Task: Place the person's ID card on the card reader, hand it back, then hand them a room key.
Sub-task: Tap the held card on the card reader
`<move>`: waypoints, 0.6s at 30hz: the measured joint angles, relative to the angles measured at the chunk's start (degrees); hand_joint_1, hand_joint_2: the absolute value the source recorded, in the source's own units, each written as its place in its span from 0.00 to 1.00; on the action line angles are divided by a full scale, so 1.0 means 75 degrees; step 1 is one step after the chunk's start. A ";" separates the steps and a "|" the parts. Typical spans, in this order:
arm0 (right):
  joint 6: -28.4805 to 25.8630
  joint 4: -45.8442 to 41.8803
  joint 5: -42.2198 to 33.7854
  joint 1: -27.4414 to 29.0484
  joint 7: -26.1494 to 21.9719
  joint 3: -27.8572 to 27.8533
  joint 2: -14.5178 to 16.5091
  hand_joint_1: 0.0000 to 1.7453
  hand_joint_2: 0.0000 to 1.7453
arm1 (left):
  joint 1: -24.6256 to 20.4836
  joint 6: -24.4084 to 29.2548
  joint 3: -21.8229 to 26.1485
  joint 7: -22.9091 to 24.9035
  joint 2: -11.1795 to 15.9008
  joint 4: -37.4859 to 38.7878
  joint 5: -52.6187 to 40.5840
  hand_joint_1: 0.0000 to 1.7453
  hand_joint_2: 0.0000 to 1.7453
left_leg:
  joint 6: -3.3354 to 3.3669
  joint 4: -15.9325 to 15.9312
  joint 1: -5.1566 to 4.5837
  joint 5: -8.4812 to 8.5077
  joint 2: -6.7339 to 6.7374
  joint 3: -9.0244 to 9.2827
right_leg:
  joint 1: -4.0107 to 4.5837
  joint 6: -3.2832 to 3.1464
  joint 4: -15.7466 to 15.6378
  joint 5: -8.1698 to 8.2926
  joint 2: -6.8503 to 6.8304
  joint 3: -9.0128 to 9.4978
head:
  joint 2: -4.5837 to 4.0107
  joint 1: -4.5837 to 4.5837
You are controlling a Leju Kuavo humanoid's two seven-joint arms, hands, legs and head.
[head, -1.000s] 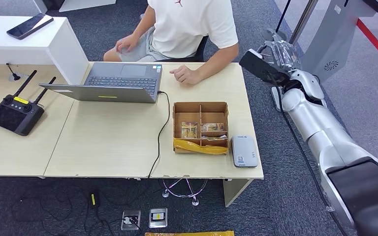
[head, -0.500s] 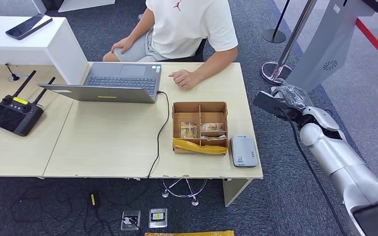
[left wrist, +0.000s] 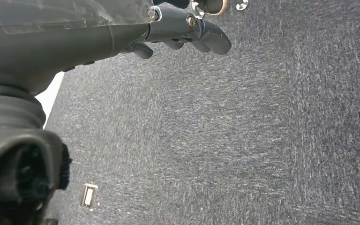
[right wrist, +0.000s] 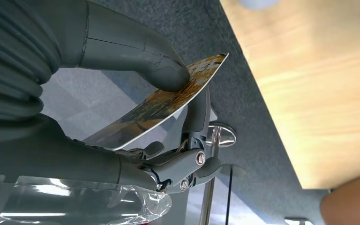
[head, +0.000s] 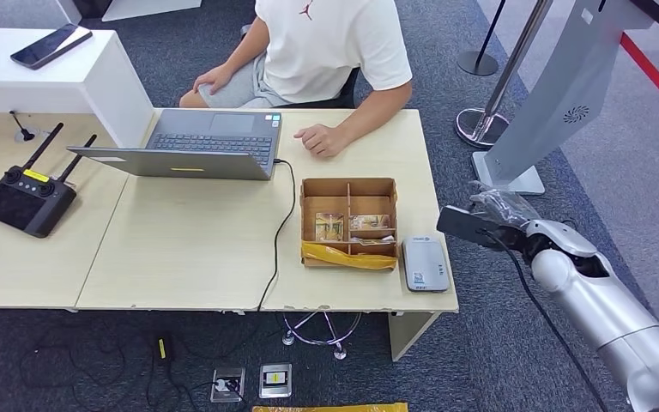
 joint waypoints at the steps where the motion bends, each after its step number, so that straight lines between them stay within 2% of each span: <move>1: 0.0006 -0.0127 -0.0031 0.0106 0.0053 0.0011 -0.0024 1.00 1.00 | 0.0000 -0.0001 -0.0001 0.0000 0.0001 0.0001 -0.0007 0.00 0.00 | 0.0000 0.0000 0.0000 0.0000 0.0000 0.0000 | 0.0000 0.0000 0.0000 0.0000 0.0000 0.0000 | 0.0000 -0.0001; 9: -0.0113 -0.0797 -0.0074 0.0684 0.0176 0.0091 -0.0086 1.00 1.00 | -0.0009 -0.0047 -0.0003 0.0000 0.0001 0.0006 -0.0040 0.00 0.00 | 0.0000 -0.0001 0.0000 0.0000 0.0001 0.0001 | 0.0000 0.0000 0.0000 0.0000 0.0000 0.0001 | 0.0000 -0.0001; 18: -0.0404 -0.0955 0.0145 0.1077 0.0111 0.0091 0.0046 1.00 1.00 | -0.0016 -0.0071 -0.0015 -0.0001 -0.0002 0.0011 -0.0122 0.00 0.00 | -0.0001 -0.0001 0.0000 0.0000 0.0000 -0.0001 | 0.0000 0.0000 0.0000 0.0000 0.0000 0.0002 | 0.0000 0.0000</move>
